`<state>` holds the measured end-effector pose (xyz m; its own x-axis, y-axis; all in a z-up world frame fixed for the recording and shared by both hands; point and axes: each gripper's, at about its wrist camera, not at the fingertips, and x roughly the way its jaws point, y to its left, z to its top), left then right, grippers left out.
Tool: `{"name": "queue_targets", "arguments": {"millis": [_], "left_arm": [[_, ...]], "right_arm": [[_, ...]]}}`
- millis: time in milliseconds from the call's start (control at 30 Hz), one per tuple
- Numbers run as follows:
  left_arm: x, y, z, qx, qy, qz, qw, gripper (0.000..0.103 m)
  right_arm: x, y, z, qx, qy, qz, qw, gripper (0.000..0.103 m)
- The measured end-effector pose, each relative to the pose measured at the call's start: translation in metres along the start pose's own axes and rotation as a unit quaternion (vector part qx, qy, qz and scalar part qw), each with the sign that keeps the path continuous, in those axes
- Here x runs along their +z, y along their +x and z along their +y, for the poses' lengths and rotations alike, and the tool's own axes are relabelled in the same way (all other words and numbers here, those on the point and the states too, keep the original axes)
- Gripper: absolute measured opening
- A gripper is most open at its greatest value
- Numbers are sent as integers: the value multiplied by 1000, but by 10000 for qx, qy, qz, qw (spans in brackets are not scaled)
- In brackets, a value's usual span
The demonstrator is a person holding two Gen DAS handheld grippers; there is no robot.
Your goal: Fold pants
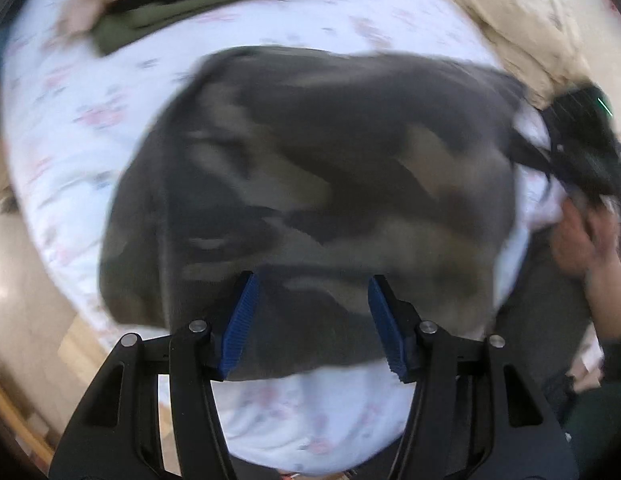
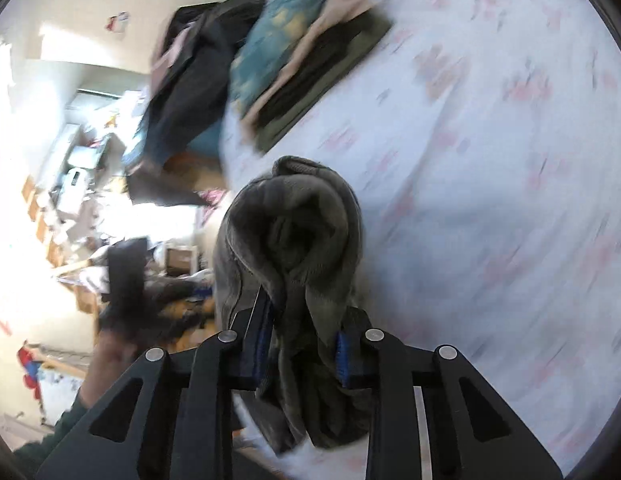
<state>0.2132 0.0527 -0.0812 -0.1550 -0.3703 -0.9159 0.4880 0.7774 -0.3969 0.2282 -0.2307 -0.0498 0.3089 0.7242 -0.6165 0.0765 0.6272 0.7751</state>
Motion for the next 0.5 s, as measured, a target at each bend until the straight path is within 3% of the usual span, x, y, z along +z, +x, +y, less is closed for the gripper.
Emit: {"name": "queue_targets", "arguments": {"millis": [100, 167, 267, 300, 333, 367, 433, 467, 500], "left_arm": [[9, -8, -7, 41, 0, -237, 9997, 54], [16, -20, -2, 16, -264, -555, 9981, 55], [19, -43, 14, 205, -676, -1296, 9891, 75], [18, -51, 23, 301, -894, -1583, 9829, 83], [16, -55, 34, 312, -1118, -1795, 9769, 86], [14, -55, 45, 233, -1336, -1881, 9727, 86], [15, -48, 62, -44, -1765, -1850, 9668, 90], [18, -39, 68, -265, -1867, -1772, 9660, 92], [25, -32, 70, -257, -1780, -1679, 9692, 93]], "right_arm": [[50, 15, -5, -347, -362, 139, 9986, 27], [70, 23, -15, -298, -419, 402, 9979, 28], [79, 24, -31, -361, -283, 678, 9966, 36], [76, 20, -36, -419, -261, 716, 9962, 46], [73, 15, -39, -446, -228, 698, 9963, 60], [68, 5, -44, -323, -97, 566, 9978, 66], [58, -15, -52, -72, 185, 271, 9994, 94], [54, -20, -52, 11, 272, 78, 9996, 99], [49, -22, -52, 74, 356, -130, 9993, 103]]}}
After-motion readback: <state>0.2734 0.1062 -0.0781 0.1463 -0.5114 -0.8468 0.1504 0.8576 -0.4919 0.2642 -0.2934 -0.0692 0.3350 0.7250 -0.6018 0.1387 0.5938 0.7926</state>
